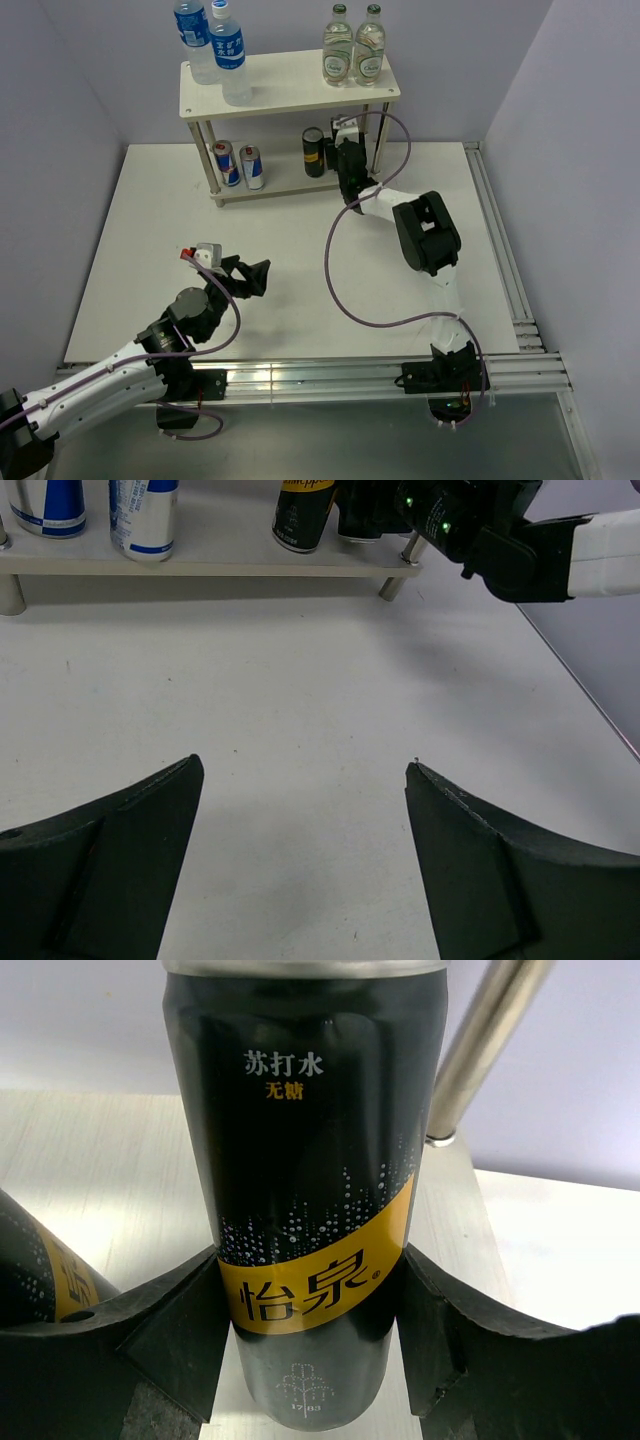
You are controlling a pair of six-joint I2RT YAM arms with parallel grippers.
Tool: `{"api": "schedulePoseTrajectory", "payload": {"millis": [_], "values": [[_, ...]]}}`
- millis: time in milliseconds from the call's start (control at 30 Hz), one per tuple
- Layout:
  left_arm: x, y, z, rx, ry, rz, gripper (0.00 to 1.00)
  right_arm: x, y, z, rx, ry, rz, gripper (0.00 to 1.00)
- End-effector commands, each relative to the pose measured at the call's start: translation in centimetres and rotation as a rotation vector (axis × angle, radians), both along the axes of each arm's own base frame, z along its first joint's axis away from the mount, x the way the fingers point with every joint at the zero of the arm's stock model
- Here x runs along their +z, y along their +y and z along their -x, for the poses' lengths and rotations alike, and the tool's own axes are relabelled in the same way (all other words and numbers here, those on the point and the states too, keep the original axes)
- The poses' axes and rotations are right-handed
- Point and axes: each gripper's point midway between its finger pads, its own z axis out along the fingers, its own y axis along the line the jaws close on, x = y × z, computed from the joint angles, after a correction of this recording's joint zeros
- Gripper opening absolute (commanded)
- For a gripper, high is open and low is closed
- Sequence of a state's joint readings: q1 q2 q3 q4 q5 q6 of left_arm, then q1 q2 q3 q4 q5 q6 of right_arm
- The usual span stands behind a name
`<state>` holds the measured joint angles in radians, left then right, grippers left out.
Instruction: Place and organize the beverage onto the shelf
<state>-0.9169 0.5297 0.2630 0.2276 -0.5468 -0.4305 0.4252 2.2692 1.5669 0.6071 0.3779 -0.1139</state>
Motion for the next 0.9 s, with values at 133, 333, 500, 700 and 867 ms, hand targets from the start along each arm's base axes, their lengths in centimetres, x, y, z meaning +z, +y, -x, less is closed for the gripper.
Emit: {"api": "schedulePoseTrajectory", "payload": {"millis": [133, 333, 500, 700, 867], "values": [[1.3, -0.1, 0.0, -0.008, -0.034, 0.026, 0.88, 5.3, -0.5, -1.7, 0.043, -0.061, -0.090, 0.00], [1.4, 0.0, 0.0, -0.001, -0.036, 0.028, 0.87, 7.2, -1.6, -0.5, 0.019, -0.146, -0.143, 0.00], [1.5, 0.0, 0.0, -0.003, -0.039, 0.032, 0.87, 6.8, -2.6, 0.6, -0.011, -0.196, -0.183, 0.00], [1.3, -0.1, 0.0, -0.001, -0.036, 0.028, 0.87, 7.3, -2.8, -0.5, -0.045, -0.266, -0.202, 0.00], [1.2, 0.0, -0.1, 0.005, -0.037, 0.027, 0.87, 7.8, -3.2, -1.1, -0.079, -0.352, -0.215, 0.00]]}}
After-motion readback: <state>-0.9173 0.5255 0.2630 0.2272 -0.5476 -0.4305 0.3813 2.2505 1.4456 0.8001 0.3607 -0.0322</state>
